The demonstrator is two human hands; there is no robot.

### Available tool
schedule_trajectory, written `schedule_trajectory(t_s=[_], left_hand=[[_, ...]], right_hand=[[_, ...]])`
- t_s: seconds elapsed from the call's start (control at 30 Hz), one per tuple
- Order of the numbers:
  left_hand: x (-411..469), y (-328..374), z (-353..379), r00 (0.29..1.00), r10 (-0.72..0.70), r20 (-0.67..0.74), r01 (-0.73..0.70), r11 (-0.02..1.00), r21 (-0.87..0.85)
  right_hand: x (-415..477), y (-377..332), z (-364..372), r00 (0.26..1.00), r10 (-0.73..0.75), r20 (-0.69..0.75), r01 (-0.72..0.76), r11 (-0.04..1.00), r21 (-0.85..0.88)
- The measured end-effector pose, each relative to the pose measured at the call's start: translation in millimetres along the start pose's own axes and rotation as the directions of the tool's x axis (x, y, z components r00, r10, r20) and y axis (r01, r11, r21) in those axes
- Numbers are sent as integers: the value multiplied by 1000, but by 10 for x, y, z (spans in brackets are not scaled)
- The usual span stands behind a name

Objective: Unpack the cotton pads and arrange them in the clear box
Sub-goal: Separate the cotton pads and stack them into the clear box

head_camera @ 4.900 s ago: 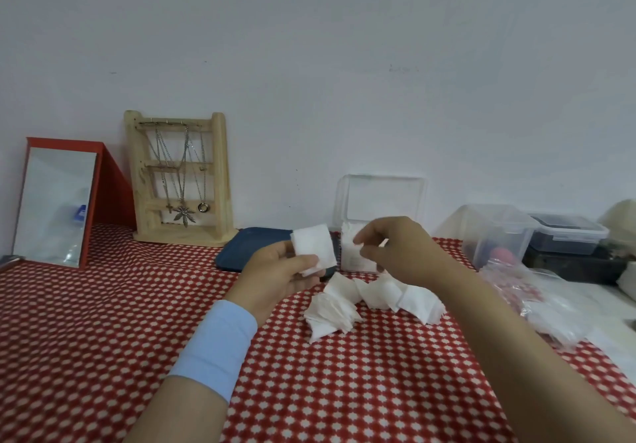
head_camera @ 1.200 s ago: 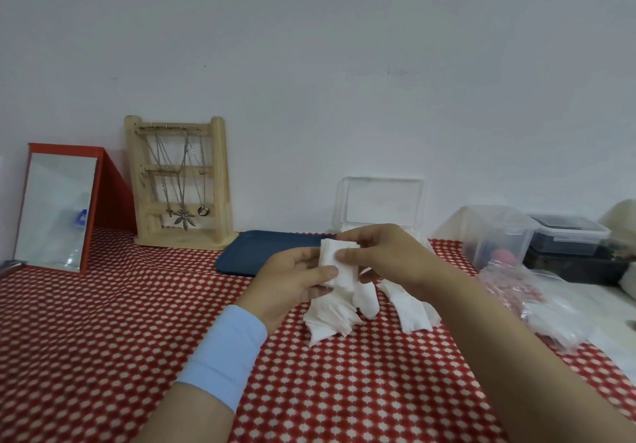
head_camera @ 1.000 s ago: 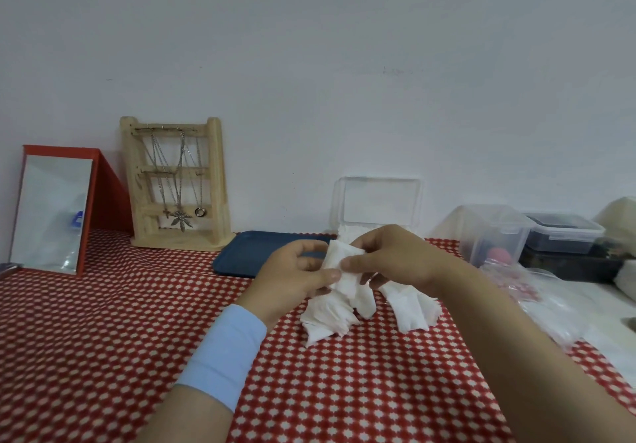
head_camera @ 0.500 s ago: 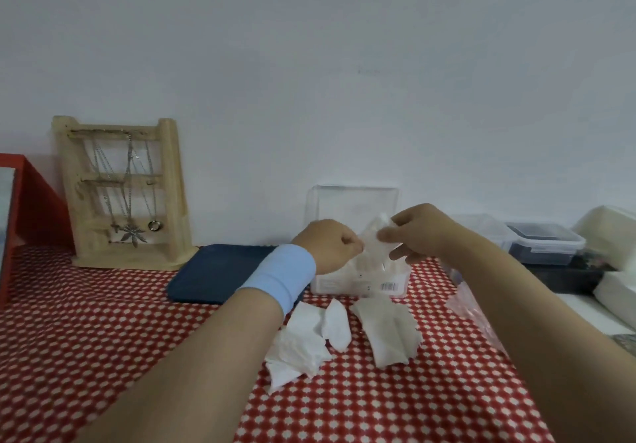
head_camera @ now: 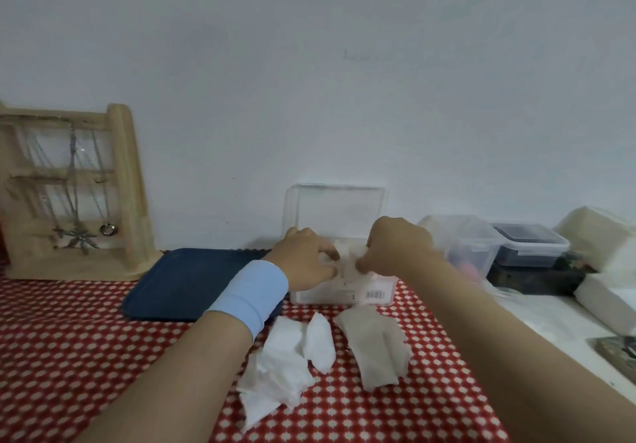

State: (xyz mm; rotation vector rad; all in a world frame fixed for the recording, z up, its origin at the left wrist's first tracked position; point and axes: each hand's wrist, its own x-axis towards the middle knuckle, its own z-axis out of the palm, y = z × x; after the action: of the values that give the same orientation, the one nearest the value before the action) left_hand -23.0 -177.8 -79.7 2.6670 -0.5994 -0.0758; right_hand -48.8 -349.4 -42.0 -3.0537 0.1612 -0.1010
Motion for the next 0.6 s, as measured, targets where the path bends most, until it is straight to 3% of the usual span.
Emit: schedule_trajectory(t_s=[0.13,0.33,0.43,0.6], left_hand=[[-79,9,20,1000,-9,9,9,1000,-22],[-201,-69,45,998,32,45,-33,999,20],[-235,-125,53,992,17,128,-15,1000,-16],[-290,-62,32,978,13,206,-19,999,31]], right_hand=[[-31,-226,39,994,6,108,3,996,-85],[-52,-396,-183,892,-11,453,-51,991,125],[-70,-386,-228,866,45,498,-182,956,229],[-97,-461,-131,850,15,527,-149,966,213]])
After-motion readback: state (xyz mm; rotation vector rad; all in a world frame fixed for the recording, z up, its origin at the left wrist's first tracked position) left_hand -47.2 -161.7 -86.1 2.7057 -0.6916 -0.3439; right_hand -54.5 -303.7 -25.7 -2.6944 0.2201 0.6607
